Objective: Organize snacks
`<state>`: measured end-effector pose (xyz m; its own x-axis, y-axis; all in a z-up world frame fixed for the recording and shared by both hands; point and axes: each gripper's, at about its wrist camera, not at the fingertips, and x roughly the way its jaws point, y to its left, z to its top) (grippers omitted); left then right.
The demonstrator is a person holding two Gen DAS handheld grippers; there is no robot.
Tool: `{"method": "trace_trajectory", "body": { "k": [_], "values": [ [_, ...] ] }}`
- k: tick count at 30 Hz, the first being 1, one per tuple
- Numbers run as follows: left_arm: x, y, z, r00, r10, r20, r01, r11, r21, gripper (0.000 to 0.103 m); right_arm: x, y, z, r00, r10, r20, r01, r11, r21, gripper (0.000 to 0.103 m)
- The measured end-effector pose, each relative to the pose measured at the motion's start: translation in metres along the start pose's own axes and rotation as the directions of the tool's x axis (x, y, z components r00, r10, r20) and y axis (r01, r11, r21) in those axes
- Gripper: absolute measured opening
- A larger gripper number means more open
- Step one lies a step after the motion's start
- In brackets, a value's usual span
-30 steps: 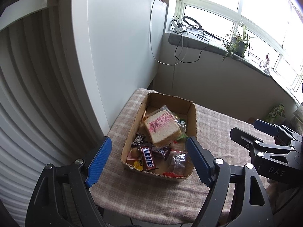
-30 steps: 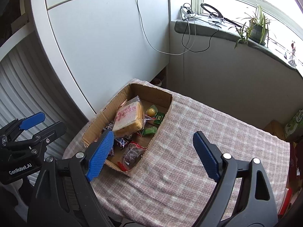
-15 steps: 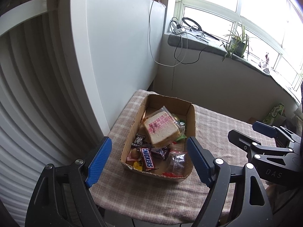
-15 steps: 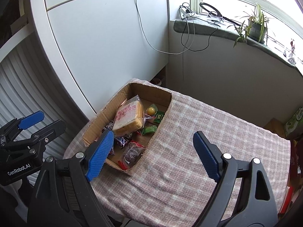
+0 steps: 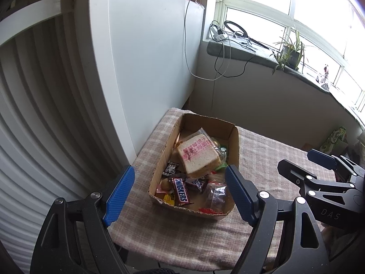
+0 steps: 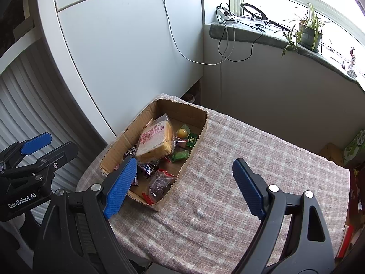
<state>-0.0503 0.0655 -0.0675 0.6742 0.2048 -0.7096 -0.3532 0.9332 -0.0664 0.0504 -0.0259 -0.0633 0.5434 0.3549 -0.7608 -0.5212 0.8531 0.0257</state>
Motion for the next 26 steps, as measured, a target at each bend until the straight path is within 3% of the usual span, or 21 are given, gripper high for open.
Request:
{"method": "trace_trajectory", "body": {
  "k": [26],
  "values": [
    [-0.0019, -0.0046, 0.0001, 1.0, 0.014, 0.011, -0.014, 1.0, 0.025, 0.081, 0.0004, -0.0006, -0.004, 1.0, -0.005, -0.006, 0.005, 1.0, 0.008, 0.088]
  ]
}}
